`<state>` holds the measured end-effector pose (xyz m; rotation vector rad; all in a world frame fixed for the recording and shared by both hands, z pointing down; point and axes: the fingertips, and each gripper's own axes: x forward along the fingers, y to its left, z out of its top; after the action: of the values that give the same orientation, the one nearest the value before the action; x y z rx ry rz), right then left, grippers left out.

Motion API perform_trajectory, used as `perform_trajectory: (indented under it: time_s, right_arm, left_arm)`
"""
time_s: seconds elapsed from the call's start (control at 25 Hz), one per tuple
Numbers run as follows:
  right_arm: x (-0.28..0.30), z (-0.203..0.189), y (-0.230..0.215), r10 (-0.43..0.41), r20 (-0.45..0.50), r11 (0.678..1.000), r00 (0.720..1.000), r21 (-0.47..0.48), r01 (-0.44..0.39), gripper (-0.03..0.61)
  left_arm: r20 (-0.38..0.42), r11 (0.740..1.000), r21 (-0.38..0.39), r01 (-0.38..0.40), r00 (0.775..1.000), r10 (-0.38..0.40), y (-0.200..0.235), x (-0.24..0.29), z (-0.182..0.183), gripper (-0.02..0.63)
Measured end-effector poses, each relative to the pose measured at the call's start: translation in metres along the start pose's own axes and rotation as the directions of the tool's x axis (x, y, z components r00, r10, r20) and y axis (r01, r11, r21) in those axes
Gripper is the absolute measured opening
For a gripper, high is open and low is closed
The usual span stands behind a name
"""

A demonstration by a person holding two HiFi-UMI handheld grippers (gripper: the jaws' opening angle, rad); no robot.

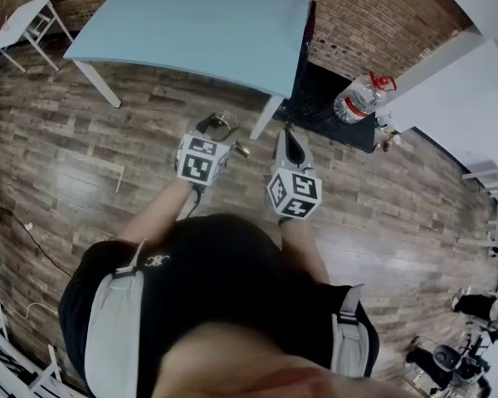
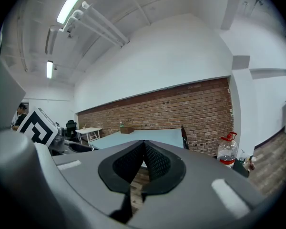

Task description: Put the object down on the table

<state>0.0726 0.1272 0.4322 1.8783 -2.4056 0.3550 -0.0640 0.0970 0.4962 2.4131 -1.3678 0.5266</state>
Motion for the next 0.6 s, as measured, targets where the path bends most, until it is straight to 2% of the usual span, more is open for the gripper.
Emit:
perform_trajectory:
  time_s: [0.6]
  right_arm:
    - [-0.011, -0.027, 0.019, -0.089, -0.023, 0.996, 0.996, 0.027, 0.090, 0.014]
  left_arm:
    - [-0.014, 0.998, 0.016, 0.068, 0.998, -0.068, 0.021, -0.004, -0.014, 0.293]
